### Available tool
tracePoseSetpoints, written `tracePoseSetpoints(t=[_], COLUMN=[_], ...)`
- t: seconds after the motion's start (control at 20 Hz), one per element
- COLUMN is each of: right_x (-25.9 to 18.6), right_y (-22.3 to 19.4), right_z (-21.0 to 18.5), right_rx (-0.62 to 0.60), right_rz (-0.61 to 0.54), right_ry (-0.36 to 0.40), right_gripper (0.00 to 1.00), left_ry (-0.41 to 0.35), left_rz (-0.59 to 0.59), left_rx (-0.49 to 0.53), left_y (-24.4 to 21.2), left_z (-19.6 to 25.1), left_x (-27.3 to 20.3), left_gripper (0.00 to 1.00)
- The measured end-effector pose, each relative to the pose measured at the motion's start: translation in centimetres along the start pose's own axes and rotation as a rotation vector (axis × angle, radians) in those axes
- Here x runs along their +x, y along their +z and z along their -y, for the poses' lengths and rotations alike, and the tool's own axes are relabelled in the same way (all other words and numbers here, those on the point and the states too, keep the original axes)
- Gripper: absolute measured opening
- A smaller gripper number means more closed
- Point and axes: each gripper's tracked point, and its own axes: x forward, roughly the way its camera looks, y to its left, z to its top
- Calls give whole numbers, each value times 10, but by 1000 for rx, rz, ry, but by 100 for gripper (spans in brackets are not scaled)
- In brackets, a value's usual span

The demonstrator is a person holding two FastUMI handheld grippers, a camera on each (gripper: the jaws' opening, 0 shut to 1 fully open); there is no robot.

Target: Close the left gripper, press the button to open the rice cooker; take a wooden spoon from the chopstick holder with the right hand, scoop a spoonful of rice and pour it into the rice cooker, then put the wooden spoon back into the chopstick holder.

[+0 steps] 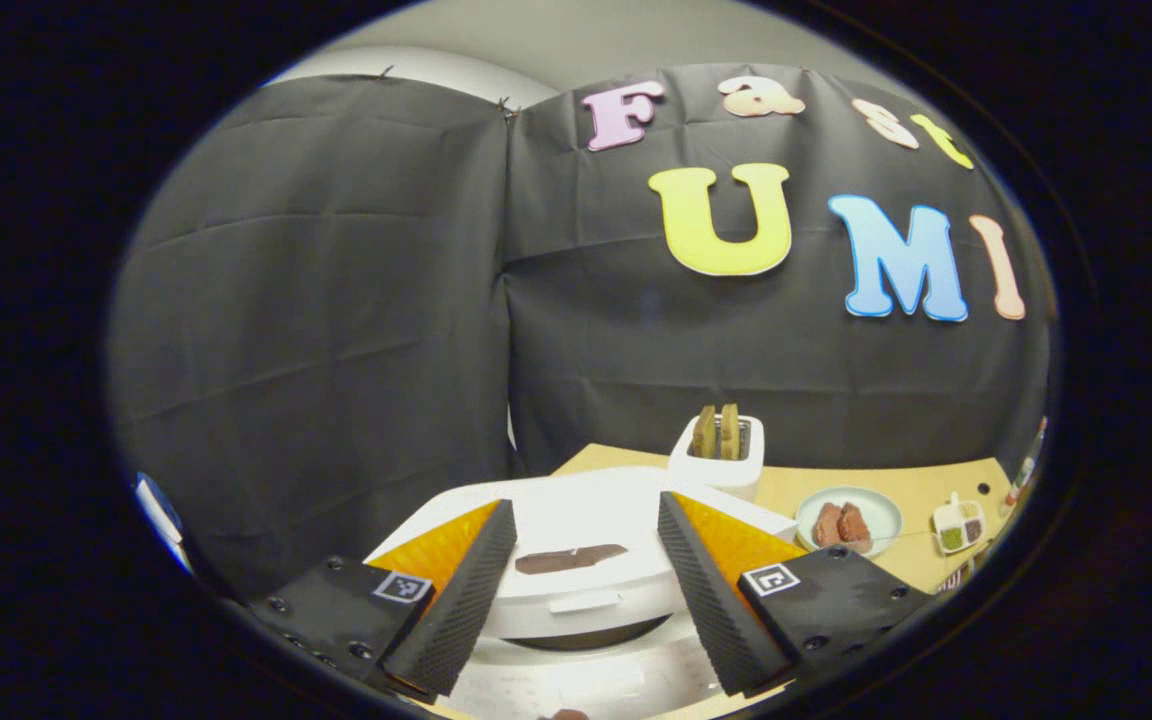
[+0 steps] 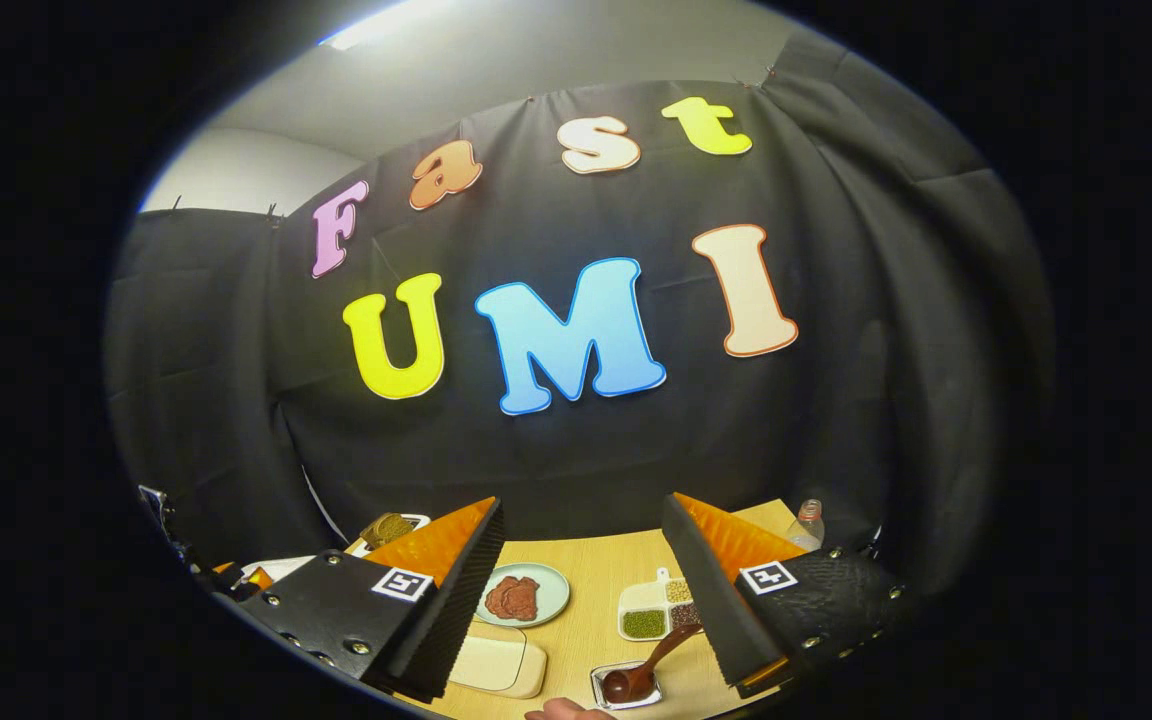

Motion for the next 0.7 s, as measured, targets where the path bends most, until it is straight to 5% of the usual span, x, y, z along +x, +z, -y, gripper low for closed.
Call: tracePoseSetpoints(t=[0.45,0.7], right_x=[1,0], right_y=[-6,-6], right_z=[-6,-8], right_rx=[-3,9], right_rz=[-15,-8], right_ry=[6,7], right_gripper=[96,96], left_ry=[6,5], left_rz=[-67,-200], left_rx=[-23,-34], left_y=[-33,-75], left_z=[0,5], left_x=[-13,-18], left_gripper=[100,98])
